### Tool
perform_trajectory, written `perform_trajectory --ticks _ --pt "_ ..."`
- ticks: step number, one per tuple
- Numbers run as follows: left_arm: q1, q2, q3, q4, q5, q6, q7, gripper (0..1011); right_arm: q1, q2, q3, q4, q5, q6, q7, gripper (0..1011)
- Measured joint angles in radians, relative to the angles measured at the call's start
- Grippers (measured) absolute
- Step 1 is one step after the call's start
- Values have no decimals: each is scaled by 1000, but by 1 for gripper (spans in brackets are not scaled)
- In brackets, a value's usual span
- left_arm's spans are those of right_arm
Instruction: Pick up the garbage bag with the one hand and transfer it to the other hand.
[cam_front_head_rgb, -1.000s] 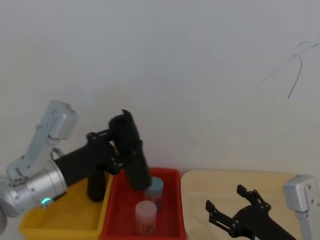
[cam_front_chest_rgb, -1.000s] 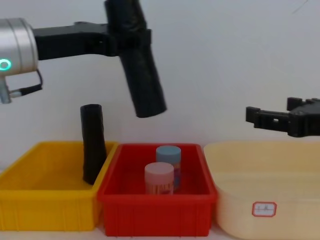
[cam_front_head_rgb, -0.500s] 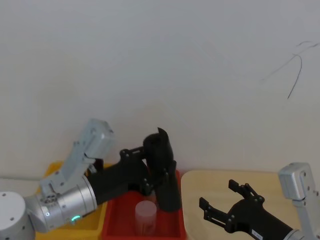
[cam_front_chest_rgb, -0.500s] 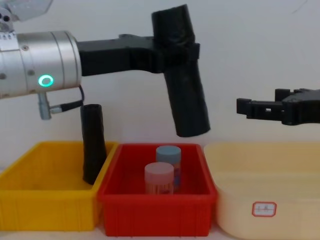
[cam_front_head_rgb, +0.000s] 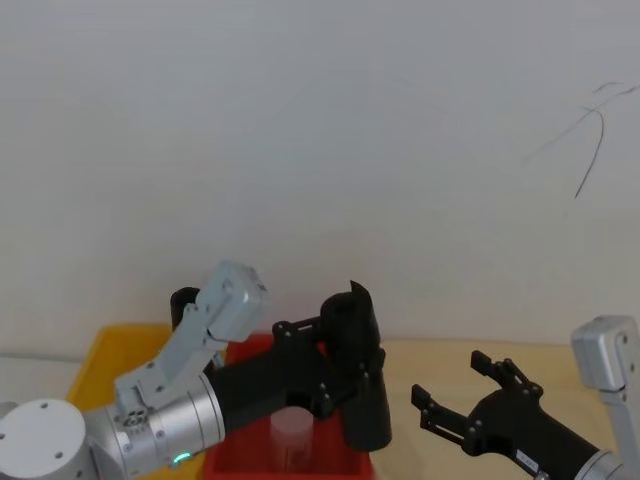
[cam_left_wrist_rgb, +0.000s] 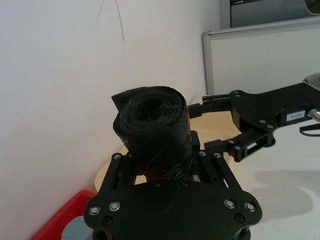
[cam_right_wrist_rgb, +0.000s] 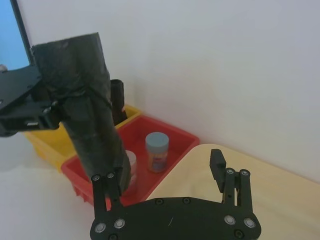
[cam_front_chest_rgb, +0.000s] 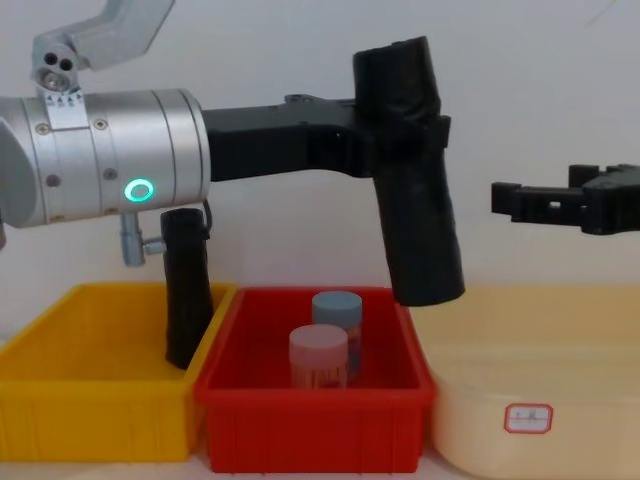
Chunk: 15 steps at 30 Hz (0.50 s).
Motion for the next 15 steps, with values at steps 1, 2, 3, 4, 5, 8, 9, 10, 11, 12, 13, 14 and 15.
perform_trajectory --ticks 1,2,3,4,5,8,9,10,11,12,13,14,15 --pt "0 0 5 0 0 0 0 475 -1 1 1 -2 1 1 -2 1004" --pt "0 -1 7 -1 0 0 0 475 -1 2 1 -3 1 1 -2 1004" --pt "1 -1 11 -2 0 0 0 475 -2 3 3 -4 2 2 -5 1004" --pt "1 -1 11 -2 0 0 0 475 -2 4 4 -5 2 2 -6 1004" --pt "2 -1 15 -4 0 0 1 475 -3 5 4 -6 3 3 -7 1004" --pt "3 0 22 -9 0 0 2 475 -4 7 6 -9 6 4 -9 1004" --pt "4 0 23 -9 0 0 2 475 -5 9 7 -10 6 4 -10 1005" --pt "5 1 25 -10 0 0 3 475 -6 10 8 -12 7 5 -12 1004" --pt "5 1 27 -12 0 0 3 475 -6 10 8 -12 7 5 -12 1004" --pt "6 2 28 -13 0 0 4 475 -6 12 8 -14 9 5 -13 1004" --pt "6 2 29 -13 0 0 4 475 -6 13 8 -14 9 5 -13 1005" --pt "7 3 32 -15 0 -1 6 475 -7 13 8 -15 9 6 -13 1004" --pt "8 3 33 -16 0 -1 7 475 -7 14 8 -15 10 6 -14 1004"
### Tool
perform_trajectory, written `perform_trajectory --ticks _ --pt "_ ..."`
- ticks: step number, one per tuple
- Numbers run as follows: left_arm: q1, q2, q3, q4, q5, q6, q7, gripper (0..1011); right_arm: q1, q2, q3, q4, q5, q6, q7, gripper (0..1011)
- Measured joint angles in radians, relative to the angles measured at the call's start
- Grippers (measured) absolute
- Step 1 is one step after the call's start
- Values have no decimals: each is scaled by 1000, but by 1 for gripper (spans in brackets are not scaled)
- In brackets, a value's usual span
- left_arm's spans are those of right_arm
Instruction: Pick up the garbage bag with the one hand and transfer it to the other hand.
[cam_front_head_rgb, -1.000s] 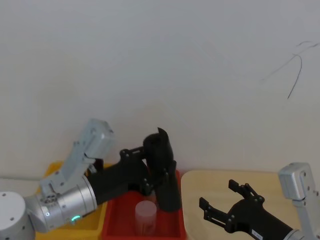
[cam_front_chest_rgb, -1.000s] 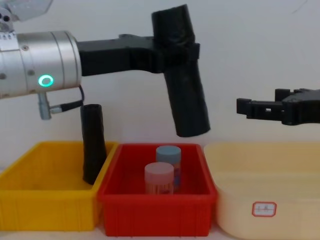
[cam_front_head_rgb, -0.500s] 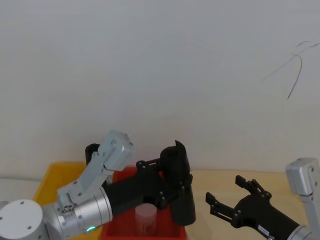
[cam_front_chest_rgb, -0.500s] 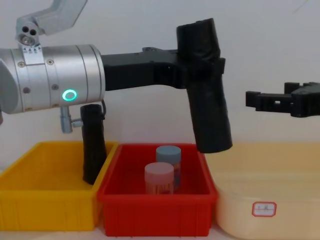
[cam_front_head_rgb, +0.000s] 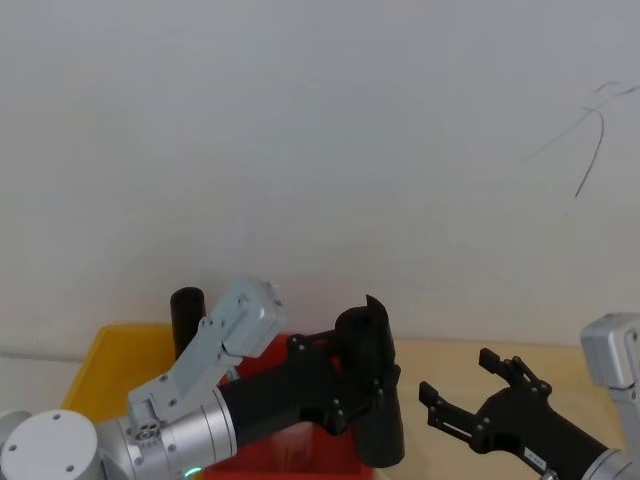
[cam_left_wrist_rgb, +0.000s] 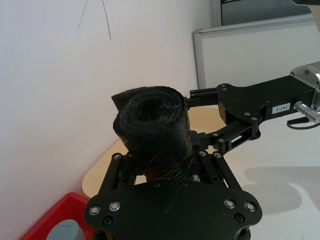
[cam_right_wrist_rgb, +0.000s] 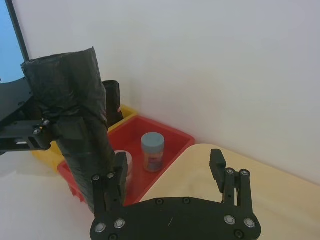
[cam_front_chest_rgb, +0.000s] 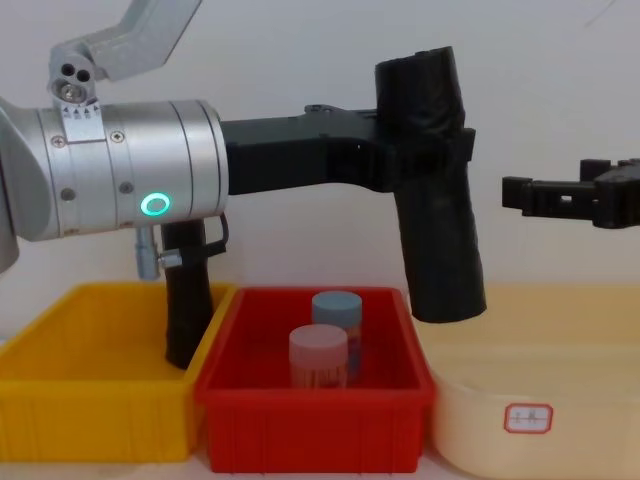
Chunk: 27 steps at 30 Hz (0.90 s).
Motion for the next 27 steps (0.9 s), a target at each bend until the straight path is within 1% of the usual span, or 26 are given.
perform_trajectory --ticks 17,27 --pt "4 9 16 -17 -2 -12 18 475 4 17 -11 -8 8 0 8 1004" --pt "-24 2 25 -8 5 -29 30 475 -13 34 -13 -15 19 -4 15 1004"
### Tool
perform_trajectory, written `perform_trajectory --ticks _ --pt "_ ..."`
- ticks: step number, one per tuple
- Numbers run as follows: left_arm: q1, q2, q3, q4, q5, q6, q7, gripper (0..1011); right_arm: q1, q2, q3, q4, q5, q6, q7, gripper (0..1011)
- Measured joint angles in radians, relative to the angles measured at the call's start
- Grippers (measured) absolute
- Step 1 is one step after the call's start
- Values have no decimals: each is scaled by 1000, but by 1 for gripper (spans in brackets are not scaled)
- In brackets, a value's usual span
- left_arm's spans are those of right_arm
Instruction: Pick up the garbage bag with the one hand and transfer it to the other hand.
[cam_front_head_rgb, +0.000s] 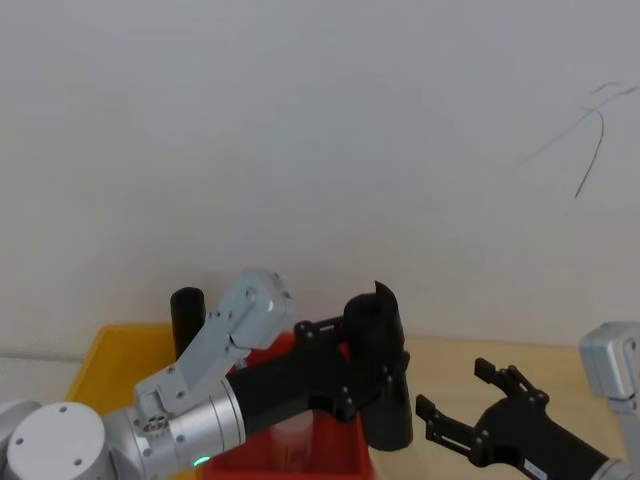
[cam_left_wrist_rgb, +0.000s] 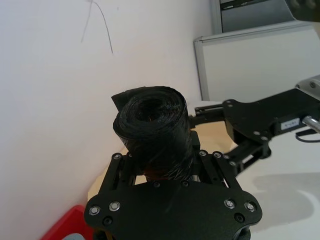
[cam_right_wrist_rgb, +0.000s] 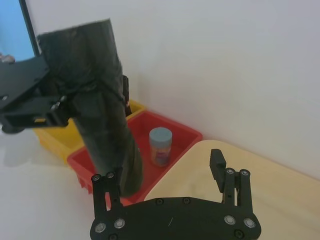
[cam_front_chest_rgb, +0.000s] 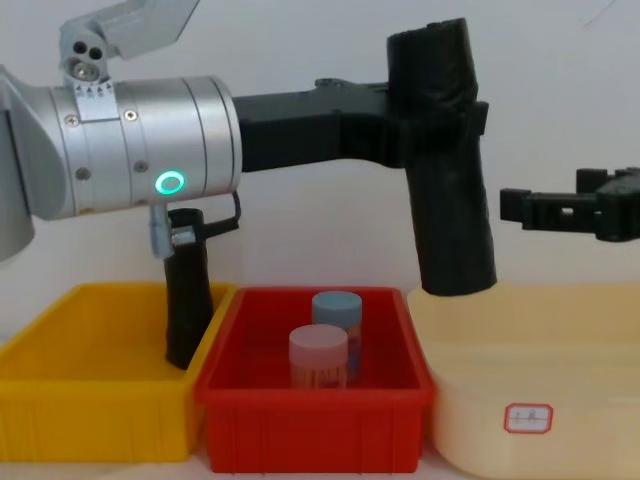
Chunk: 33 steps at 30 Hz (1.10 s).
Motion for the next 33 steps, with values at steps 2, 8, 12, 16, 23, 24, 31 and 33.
perform_trajectory --ticks 2,8,12,16,23,24,31,33 --pt "-6 -2 1 3 2 -2 2 475 -5 4 1 -1 2 -2 0 1004" --pt "-25 -7 4 17 10 -11 12 475 -21 15 7 -7 12 -6 5 1004" --pt "-35 -11 5 26 17 -17 18 475 -29 25 9 -11 19 -11 9 1005" --pt "-43 -15 6 34 24 -19 23 475 -31 32 9 -14 25 -12 16 1004" --pt "-54 -25 9 41 30 -17 29 475 -24 37 -5 -14 30 -14 26 1004" --pt "-55 -25 9 41 30 -16 30 475 -21 37 -9 -11 30 -15 28 1004" --pt "-62 -31 15 40 28 1 33 475 -1 30 -29 10 27 -24 31 1005" --pt "-63 -32 16 39 25 7 34 475 4 28 -33 15 25 -26 31 1004"
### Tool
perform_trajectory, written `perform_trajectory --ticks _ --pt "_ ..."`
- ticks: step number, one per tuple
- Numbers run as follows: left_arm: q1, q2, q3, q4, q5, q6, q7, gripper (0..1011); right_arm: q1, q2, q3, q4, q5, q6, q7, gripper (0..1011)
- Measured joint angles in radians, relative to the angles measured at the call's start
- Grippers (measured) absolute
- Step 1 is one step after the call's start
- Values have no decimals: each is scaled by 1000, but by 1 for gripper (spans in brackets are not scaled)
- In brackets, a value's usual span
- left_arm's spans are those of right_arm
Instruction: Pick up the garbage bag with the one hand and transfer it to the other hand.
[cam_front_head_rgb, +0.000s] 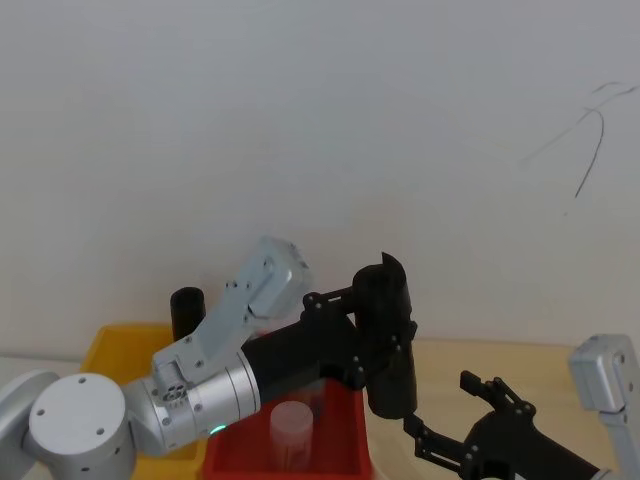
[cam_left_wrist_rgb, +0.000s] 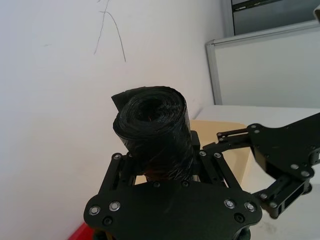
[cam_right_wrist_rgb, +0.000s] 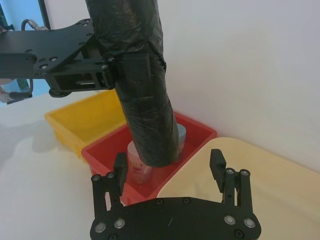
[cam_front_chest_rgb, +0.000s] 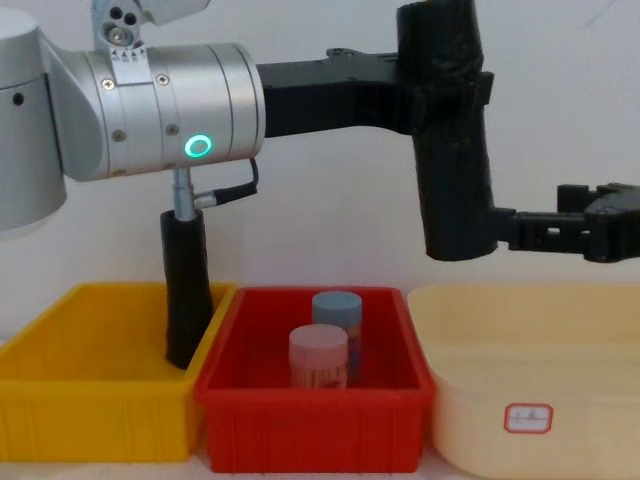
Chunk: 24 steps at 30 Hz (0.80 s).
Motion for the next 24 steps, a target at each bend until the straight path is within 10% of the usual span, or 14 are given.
perform_trajectory --ticks 24 --pt "-19 -13 13 -25 -62 112 20 475 77 -41 -33 97 -36 -37 24 1004"
